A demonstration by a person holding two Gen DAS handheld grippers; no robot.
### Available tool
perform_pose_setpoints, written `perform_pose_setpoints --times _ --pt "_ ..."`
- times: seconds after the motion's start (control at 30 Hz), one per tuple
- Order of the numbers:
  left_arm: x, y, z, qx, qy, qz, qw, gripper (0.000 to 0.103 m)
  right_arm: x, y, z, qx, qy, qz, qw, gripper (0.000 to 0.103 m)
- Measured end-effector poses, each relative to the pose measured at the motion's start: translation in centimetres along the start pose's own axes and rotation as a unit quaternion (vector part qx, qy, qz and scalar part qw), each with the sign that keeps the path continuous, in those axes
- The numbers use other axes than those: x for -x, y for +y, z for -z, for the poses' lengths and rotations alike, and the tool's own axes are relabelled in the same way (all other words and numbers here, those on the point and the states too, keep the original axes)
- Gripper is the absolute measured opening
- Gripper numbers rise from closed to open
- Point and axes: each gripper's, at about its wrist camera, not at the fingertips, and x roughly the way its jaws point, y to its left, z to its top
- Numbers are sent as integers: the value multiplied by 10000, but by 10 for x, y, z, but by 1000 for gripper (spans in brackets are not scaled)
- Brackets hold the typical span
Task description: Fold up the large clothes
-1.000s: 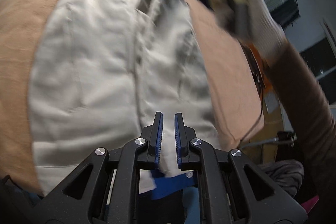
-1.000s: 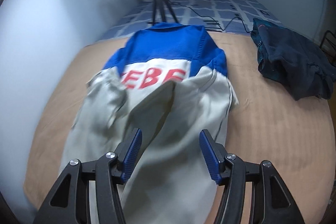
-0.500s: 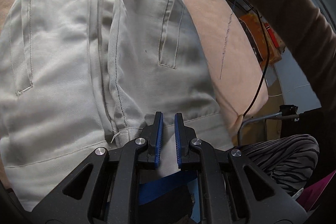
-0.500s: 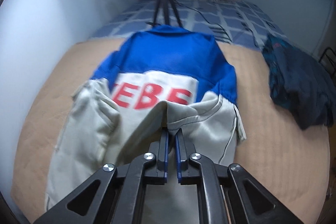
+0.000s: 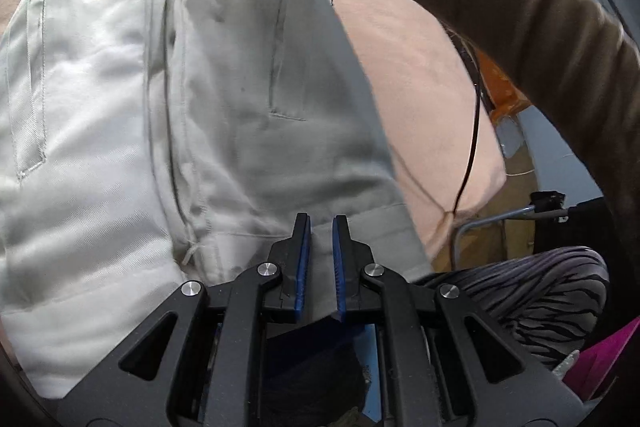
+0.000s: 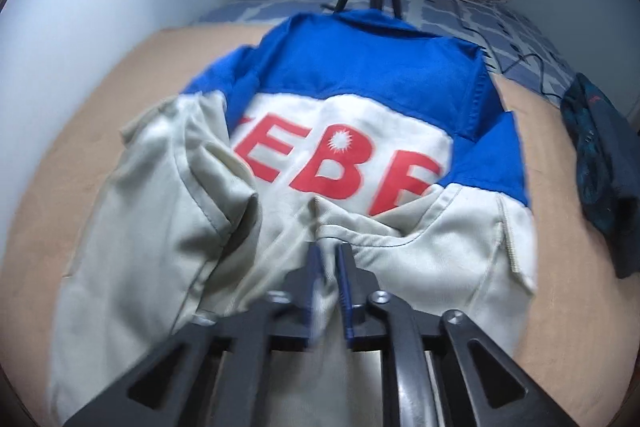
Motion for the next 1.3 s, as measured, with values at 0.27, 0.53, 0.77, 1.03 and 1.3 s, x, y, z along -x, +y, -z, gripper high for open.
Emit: perform_pose_setpoints --times 0.27,0.53,0.77,1.03,1.3 --pt "34 -6 10 -258 -465 23 9986 8 101 -21 68 -210 -406 -577 9973 21" --pt "88 27 19 -55 -1234 -331 9918 8 71 34 141 395 113 -326 9986 20" --pt "133 87 24 631 -1848 -658 9785 39 83 33 167 535 -27 -90 9985 22" --pt "139 147 36 1263 -1849 -762 9716 39 172 45 243 610 -228 -802 9946 22" --pt "103 147 40 1004 -1192 -995 9828 38 192 82 345 1179 198 -1173 9859 22"
